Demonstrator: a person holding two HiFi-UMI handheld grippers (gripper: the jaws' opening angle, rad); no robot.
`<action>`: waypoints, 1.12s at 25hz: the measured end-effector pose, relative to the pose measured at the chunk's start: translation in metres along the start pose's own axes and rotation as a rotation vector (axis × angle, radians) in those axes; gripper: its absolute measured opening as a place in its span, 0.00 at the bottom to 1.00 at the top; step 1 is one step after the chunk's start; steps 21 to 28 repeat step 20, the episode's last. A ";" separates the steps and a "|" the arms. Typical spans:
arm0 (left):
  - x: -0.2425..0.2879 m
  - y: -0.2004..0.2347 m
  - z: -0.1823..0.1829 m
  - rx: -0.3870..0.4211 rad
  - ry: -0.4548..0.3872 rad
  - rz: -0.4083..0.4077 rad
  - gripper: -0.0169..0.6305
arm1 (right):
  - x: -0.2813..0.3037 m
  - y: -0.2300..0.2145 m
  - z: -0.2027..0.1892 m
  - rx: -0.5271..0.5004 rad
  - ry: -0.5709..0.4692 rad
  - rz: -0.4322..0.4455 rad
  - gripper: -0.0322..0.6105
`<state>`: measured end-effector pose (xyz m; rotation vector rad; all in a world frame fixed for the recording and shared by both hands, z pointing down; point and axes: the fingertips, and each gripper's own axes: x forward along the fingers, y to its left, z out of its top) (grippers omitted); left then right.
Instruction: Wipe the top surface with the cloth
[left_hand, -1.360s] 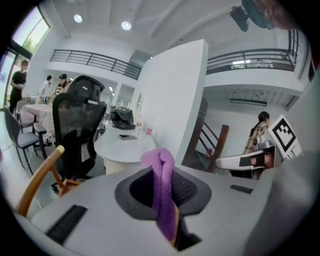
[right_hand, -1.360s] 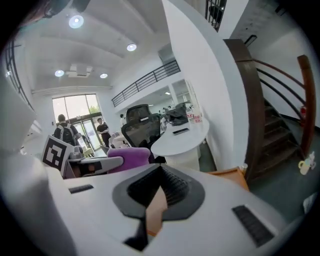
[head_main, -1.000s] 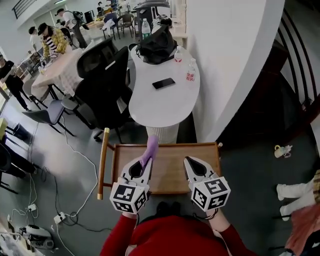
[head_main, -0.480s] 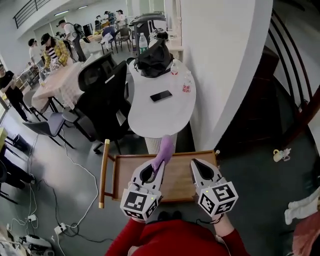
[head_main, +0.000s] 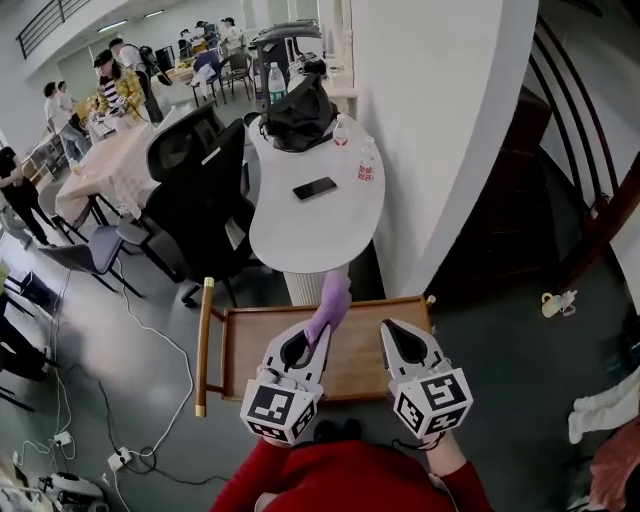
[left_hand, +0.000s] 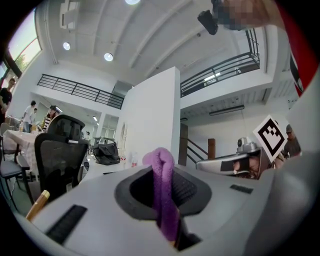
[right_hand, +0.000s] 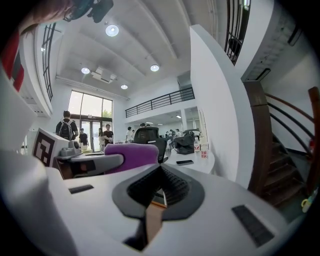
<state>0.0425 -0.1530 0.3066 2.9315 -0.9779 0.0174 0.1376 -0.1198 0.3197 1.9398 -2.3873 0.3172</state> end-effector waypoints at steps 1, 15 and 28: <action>0.000 0.000 -0.001 -0.004 0.001 0.001 0.10 | 0.000 0.001 0.000 -0.003 0.000 0.001 0.05; -0.003 0.006 -0.008 -0.027 0.023 0.027 0.10 | 0.003 0.003 -0.002 -0.014 0.001 0.005 0.05; -0.005 0.003 -0.013 -0.039 0.035 0.021 0.10 | 0.000 0.002 -0.007 -0.010 0.015 -0.005 0.05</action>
